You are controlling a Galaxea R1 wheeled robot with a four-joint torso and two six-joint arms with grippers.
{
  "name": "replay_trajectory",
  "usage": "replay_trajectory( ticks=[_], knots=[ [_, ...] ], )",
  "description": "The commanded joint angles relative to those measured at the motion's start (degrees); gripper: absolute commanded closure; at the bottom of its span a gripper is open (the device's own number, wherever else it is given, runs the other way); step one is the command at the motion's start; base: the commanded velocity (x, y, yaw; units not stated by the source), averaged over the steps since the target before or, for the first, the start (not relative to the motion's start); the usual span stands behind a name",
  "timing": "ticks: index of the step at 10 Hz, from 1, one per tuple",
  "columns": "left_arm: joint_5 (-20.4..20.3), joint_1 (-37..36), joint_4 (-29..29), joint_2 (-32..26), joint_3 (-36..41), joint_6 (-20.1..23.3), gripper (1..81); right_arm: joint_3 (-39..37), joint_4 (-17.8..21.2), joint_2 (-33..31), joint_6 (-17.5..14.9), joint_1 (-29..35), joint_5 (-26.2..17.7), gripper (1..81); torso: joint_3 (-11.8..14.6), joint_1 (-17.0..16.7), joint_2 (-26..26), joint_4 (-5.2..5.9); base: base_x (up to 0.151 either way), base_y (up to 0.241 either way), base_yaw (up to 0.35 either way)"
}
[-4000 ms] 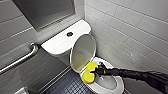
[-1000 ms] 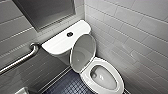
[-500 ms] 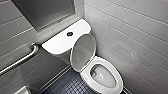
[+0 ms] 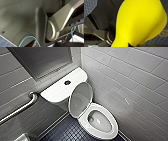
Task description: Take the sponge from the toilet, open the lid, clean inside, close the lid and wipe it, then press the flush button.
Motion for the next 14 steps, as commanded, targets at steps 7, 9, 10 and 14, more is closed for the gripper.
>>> replay_trajectory(
  ticks=[7, 9, 10, 14],
  knots=[
    [4.1, -2.2, -0.5, -5.0, 6.1, -0.6, 1.0, -8.9, -4.2, 6.8, -0.3, -3.3, -2.7, 81.1, 6.8, -6.7, 10.5, -0.09, 0.000, 0.000, 0.000],
    [4.0, -4.4, -0.7, -6.0, 7.1, -0.7, 1.0, -13.8, -6.3, 10.4, -0.3, -3.9, -3.7, 81.1, 8.2, -7.8, 11.6, -0.09, 0.099, 0.000, 0.000],
    [4.0, -5.4, -0.8, -7.4, 8.9, -0.7, 1.0, -17.0, -6.7, 12.5, -0.2, -4.5, -4.0, 81.1, 8.6, -8.0, 11.9, -0.09, 0.000, 0.000, 0.000],
    [4.1, -12.6, -0.8, -12.7, 15.0, -6.7, 1.0, -32.3, -6.5, 22.4, -0.1, -7.0, -8.5, 81.1, 8.5, -8.1, 11.9, -0.11, 0.000, 0.000, 0.000]
  ],
)
